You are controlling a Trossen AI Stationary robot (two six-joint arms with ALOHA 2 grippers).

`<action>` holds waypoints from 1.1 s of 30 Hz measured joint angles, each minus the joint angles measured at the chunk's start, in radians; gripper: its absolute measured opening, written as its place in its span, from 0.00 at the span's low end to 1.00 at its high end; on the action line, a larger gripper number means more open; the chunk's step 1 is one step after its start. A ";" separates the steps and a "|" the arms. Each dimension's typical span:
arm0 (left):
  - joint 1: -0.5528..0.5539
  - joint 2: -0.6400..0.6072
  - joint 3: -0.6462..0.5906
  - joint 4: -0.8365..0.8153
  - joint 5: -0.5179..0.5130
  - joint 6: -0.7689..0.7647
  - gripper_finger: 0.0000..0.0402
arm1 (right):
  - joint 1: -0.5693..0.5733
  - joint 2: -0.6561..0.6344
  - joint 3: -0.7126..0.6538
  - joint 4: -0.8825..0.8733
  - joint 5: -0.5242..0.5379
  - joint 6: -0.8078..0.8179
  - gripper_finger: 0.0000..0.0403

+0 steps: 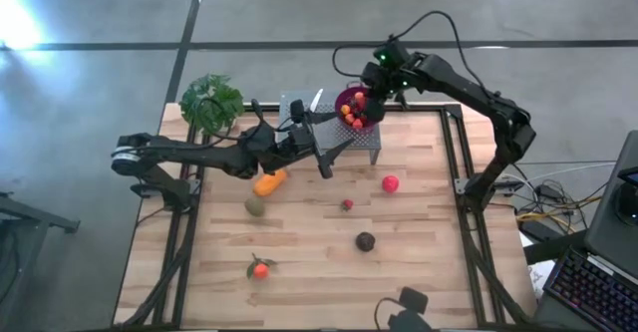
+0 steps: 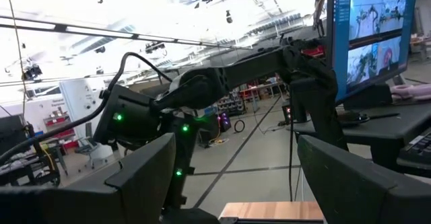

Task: Pick & Place Fruit
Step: Put the orange pear into the violet strainer bowl on the shelf, then put the red strawberry into the violet strainer bowl on the shelf

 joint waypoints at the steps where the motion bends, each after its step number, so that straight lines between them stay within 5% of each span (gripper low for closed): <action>1: 0.000 0.000 0.000 0.000 0.000 0.000 0.79 | -0.003 0.000 0.000 0.004 0.000 0.000 0.02; 23: 0.000 0.000 0.000 0.000 0.000 -0.026 0.79 | -0.003 0.030 -0.001 0.003 0.008 0.000 0.03; 33: 0.000 0.000 0.000 0.000 -0.001 -0.053 0.79 | -0.002 0.028 -0.001 0.010 0.010 0.001 0.16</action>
